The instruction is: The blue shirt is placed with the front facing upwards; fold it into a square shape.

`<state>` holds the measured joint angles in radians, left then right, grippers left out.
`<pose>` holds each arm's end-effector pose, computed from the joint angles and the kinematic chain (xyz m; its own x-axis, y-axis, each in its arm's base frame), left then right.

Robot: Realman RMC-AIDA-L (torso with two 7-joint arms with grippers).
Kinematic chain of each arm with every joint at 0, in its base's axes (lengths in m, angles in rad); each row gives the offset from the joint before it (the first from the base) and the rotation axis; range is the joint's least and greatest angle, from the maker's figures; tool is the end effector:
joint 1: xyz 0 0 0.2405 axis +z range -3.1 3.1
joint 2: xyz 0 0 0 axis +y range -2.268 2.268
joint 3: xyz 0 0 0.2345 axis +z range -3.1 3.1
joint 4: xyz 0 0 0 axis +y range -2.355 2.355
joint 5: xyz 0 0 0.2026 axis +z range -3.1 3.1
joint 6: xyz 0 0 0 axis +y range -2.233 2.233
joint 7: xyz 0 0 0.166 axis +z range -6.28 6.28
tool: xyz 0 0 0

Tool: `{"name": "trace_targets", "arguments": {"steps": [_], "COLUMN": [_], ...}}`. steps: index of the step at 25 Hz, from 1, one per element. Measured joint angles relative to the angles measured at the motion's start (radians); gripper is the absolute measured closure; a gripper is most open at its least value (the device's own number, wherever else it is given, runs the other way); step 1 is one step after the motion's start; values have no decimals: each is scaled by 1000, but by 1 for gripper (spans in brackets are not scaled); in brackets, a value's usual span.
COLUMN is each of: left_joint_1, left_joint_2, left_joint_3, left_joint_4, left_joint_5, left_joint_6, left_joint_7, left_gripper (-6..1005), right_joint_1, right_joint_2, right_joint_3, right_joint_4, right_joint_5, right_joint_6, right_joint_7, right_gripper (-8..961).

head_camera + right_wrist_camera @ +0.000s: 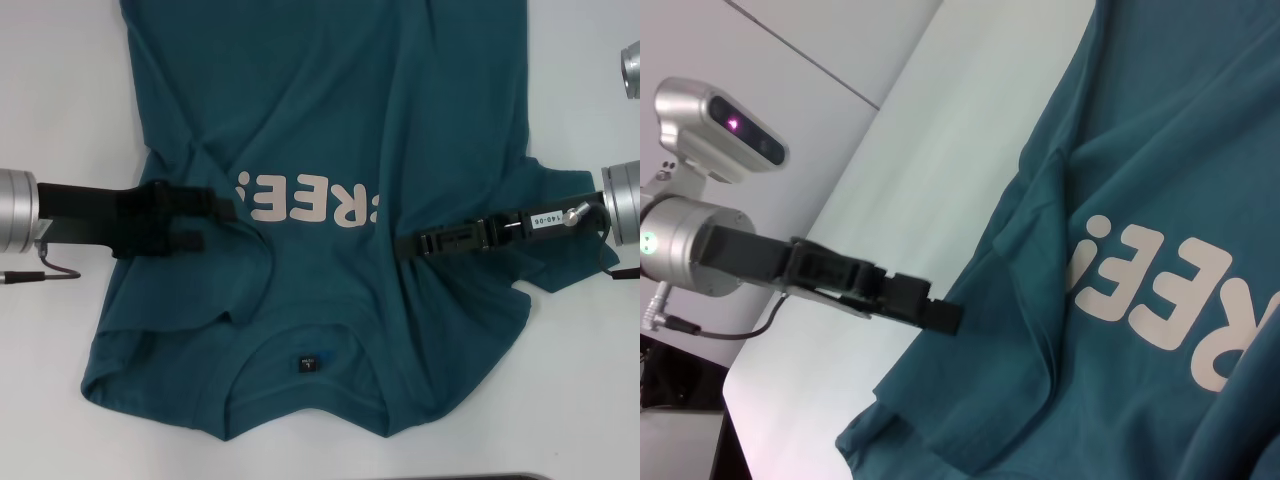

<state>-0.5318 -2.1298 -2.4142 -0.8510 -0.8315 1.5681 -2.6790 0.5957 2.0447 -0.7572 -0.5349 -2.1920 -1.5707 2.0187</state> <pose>-0.2472 0.3126 -0.0186 -0.0487 0.9753 0.2152 0.9897 0.0180 0.1422 0.2451 0.3014 -0.0380 0.4452 -0.8653 -0.2304 -0.8542 -0.4876 0.1805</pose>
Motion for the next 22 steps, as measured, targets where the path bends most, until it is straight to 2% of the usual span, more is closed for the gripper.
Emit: {"name": "trace_targets", "arguments": {"steps": [9,22], "left_joint_1": [6,-34], "left_joint_2": [5,6], "left_joint_3": [-4,18], "left_joint_4": [28,85], "left_joint_5": [-1,6], "left_joint_6": [-103,-228], "left_joint_7": [-30,-32], "left_gripper": [298,307], "right_joint_1": [1,2], "right_joint_2": [0,0], "right_joint_3": [2,4], "right_joint_4": [-2,2], "right_joint_5": [0,0], "right_joint_6": [-2,-4], "right_joint_7": [0,3], "right_gripper": [207,207]}}
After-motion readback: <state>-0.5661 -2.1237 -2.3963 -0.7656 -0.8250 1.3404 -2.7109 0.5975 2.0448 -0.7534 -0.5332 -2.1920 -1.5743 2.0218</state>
